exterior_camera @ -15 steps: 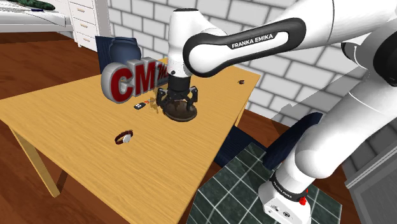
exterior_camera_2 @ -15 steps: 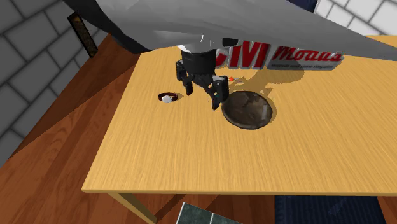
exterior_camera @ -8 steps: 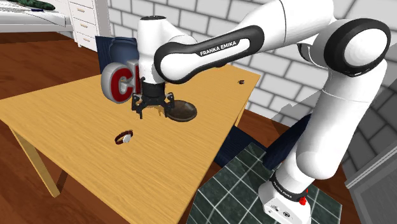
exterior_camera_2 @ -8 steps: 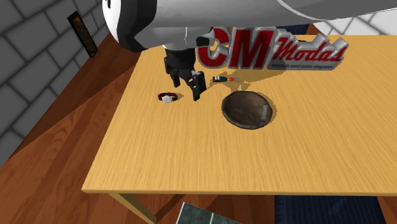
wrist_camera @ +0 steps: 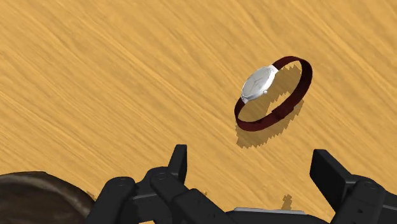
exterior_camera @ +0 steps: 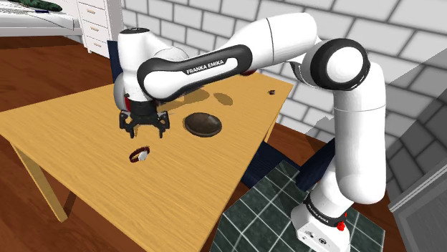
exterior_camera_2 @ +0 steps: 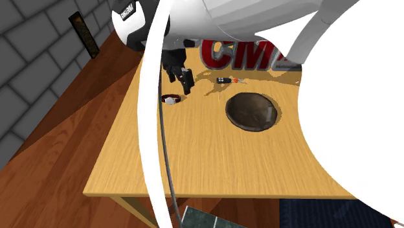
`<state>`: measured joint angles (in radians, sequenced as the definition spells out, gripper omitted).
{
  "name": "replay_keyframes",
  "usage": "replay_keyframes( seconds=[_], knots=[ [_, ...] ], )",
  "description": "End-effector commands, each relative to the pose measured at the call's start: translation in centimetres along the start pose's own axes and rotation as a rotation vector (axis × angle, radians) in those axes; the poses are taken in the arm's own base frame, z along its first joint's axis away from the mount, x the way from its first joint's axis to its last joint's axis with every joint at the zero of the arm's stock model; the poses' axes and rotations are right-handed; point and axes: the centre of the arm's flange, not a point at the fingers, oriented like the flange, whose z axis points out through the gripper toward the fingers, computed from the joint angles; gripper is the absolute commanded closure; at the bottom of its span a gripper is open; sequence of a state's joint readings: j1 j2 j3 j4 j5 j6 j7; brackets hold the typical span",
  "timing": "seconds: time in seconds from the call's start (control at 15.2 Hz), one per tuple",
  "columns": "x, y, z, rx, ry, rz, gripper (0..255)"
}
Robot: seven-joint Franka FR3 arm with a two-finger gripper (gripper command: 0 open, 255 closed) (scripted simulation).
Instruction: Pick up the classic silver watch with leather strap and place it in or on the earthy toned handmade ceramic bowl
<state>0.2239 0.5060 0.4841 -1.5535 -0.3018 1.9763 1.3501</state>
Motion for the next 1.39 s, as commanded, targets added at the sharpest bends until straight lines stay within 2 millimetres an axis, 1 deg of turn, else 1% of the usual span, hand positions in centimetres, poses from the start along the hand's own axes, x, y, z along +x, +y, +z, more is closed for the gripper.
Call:
replay_keyframes(
  seconds=[0.0, 0.26, 0.33, 0.86, 0.92, 1.32],
  knots=[
    [-0.1, -0.4, 0.9, 0.000, 0.000, 0.005, 0],
    [-0.1, -0.4, 3.0, 0.000, 0.000, 0.005, 0],
    [-0.1, -0.4, 3.9, 0.000, 0.000, 0.005, 0],
    [-0.1, -0.4, 3.9, 0.000, 0.000, 0.005, 0],
    [-0.1, -0.4, 3.9, 0.000, 0.000, 0.005, 255],
    [-0.1, -0.4, 3.9, 0.000, 0.000, 0.005, 255]
  ],
)
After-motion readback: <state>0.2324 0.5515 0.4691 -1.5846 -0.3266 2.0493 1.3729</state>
